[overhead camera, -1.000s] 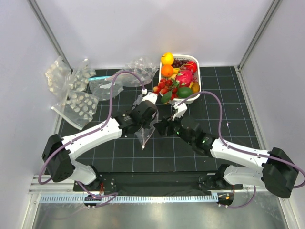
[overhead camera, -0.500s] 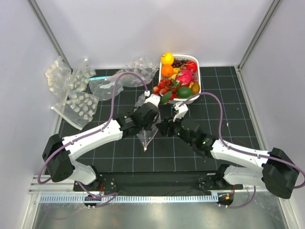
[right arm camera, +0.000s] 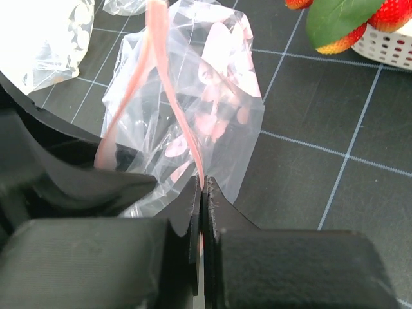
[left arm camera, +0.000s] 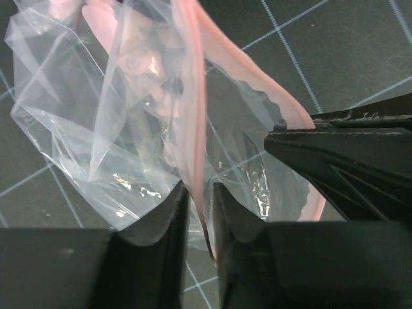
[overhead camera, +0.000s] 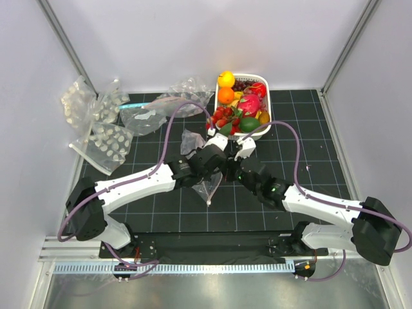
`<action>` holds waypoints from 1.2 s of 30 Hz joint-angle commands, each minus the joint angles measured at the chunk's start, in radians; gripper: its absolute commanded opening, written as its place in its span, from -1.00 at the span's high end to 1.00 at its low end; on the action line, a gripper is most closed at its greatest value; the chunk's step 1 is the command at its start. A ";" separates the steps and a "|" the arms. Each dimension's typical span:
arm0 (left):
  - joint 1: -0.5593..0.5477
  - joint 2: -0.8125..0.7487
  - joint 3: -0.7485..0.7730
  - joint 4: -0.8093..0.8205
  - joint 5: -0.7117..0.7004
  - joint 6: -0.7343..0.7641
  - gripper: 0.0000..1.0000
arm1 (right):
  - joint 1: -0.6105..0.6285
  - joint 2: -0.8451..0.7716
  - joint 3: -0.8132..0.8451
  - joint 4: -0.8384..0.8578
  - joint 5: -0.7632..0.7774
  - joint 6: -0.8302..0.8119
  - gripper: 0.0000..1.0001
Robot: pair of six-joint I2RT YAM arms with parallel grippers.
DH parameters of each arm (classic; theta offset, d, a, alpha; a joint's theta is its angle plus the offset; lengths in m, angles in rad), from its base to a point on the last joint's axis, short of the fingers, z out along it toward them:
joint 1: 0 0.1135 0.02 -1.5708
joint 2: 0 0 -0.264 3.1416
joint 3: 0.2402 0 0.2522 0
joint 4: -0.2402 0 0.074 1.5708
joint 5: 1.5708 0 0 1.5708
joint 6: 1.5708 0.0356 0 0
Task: Place the food in the zip-top bag and seal the zipper
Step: Open the zipper of the food storage bag at the center of the board.
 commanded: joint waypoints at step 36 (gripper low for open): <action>-0.163 0.083 0.155 -0.144 -0.404 -0.018 1.00 | -0.193 0.170 0.062 0.077 -0.395 0.197 0.98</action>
